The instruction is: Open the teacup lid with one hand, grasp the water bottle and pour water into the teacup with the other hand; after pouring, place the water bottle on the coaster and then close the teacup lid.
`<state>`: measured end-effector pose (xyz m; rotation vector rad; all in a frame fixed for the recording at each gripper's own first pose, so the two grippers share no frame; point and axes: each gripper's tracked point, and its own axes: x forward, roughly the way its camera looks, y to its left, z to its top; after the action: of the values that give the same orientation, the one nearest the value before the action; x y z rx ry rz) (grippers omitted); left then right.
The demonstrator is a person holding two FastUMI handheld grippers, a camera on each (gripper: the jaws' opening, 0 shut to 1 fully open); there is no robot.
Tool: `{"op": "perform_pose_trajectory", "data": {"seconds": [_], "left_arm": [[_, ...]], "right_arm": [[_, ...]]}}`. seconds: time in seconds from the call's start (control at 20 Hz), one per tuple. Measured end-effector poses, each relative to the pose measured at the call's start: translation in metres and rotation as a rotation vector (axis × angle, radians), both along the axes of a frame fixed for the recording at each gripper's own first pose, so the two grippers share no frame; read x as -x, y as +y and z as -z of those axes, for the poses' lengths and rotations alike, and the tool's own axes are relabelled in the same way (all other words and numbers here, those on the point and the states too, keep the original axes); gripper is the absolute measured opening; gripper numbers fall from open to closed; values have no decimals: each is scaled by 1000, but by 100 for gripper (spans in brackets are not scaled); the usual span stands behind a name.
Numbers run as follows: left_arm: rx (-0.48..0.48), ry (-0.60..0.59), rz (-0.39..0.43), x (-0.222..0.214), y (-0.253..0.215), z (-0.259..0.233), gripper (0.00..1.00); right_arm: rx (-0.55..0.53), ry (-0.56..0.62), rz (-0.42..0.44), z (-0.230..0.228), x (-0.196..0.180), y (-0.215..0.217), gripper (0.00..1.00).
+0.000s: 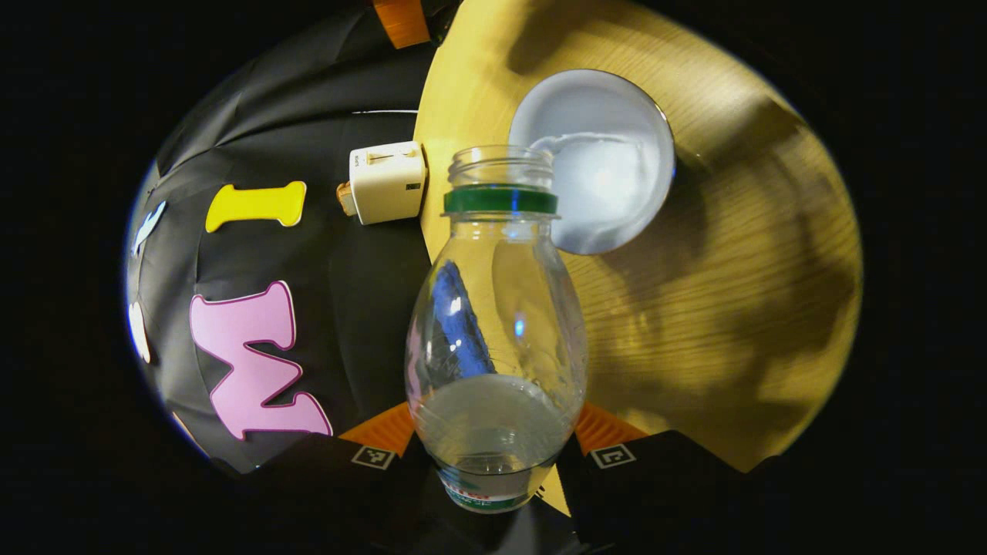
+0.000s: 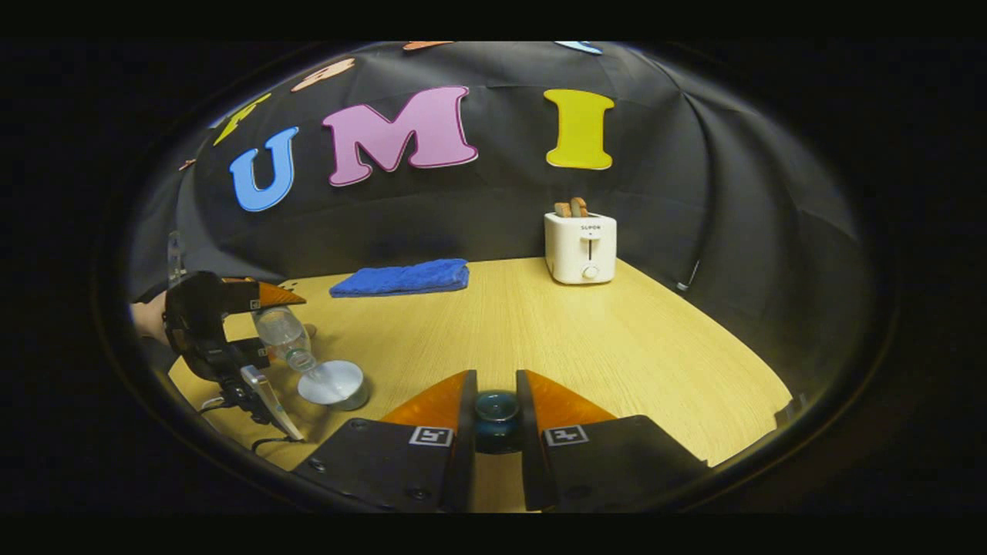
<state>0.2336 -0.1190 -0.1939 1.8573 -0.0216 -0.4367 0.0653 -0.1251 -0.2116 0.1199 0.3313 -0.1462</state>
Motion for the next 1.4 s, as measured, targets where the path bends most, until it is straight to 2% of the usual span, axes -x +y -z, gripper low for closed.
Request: {"op": "perform_pose_trajectory", "data": {"seconds": [0.25, 0.3, 0.35, 0.4, 0.6, 0.65, 0.7, 0.75, 1.4], "left_arm": [[-61, -17, 12, -5, -1, -8, 76], [-67, -18, 14, -6, 0, -8, 76], [-77, -19, 14, -7, 1, -7, 76], [-86, -16, 12, -8, 1, -8, 76], [-105, -2, -11, -6, 6, -9, 77], [-118, -4, -9, -6, 7, -9, 77], [-138, -7, -4, -6, 8, -10, 76], [-163, -10, 1, -6, 7, -12, 76], [-346, -112, 158, -9, -25, -46, 77]], "right_arm": [[-13, 2, 4, 1, 2, -1, 28], [-8, 8, 4, 2, 4, -1, 33], [-6, 10, -1, 3, 6, 0, 33], [-5, 13, -6, 3, 6, 1, 28], [-1, 21, -23, 6, 9, 6, 28], [-4, 22, -23, 6, 9, 8, 24], [-8, 22, -23, 5, 10, 9, 28], [-11, 21, -22, 5, 10, 10, 28], [-12, 32, -20, 4, 16, 12, 26]]}}
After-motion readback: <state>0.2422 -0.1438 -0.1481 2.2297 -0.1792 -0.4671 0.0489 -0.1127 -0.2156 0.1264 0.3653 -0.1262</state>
